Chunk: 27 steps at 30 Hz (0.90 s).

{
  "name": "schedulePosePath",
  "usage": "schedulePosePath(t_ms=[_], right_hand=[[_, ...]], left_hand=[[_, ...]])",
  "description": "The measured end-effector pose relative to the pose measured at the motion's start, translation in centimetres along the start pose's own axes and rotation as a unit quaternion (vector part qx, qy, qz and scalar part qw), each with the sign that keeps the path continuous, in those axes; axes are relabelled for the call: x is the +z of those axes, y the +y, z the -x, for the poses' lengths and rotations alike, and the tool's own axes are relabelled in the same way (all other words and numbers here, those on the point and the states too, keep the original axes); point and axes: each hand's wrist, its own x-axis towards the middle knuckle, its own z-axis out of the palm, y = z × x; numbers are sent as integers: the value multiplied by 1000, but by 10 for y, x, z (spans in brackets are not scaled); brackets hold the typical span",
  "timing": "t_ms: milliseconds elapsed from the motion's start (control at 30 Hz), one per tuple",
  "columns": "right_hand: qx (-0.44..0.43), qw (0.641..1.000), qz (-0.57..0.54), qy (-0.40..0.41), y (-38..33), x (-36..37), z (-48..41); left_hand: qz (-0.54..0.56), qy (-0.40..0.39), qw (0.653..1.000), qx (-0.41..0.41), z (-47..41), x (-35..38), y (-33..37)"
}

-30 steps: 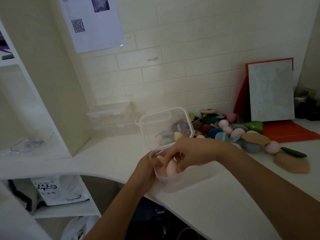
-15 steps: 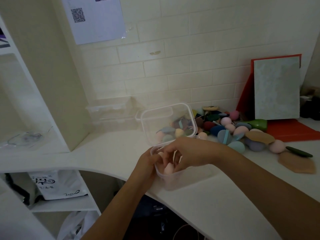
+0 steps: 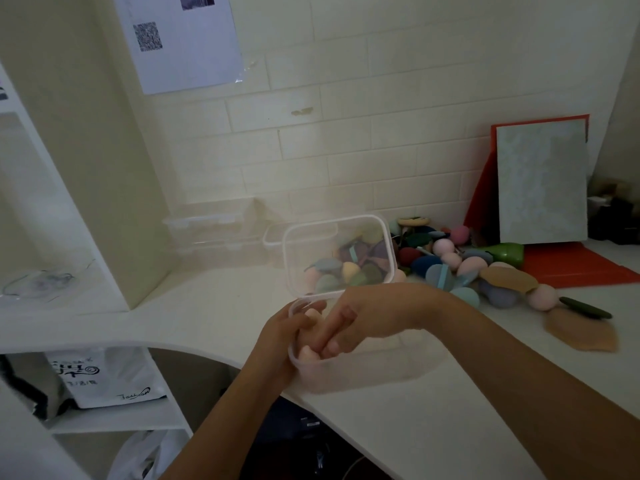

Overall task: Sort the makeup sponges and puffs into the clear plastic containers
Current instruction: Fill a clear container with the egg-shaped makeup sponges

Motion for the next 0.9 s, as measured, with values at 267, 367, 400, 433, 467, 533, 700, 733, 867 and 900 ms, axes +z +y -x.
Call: schedulePosePath(t_ms=[267,367,400,433,467,533,700,733,867,900], right_hand=[[44,902,-17,430,22,-46,25],[131,856,70,494,58,-51,19],[147,866,84,471,69,-49,15],[158,879,98,439,79,-45,10],[164,893,109,406,88,-41,4],[155,913,134,352,98,-32,-6],[149,903,196,351,118,-25,-16],[151,900,197,357,120,-26,-15],[135,895,161,394,115,-30,-14],[113,891,135,419,109,-31,-14]], left_hand=[[131,-23,991,-16,9,-12,4],[117,-7,993,-20,11,-22,7],[109,-3,994,-21,12,-25,8],[105,2,994,-21,13,-28,9],[100,7,995,-19,13,-31,10],[96,20,995,-13,14,-38,13],[125,55,991,-18,7,-61,19],[125,58,990,-20,5,-66,19],[121,67,990,-24,-7,-80,18],[116,67,991,-25,-9,-81,19]])
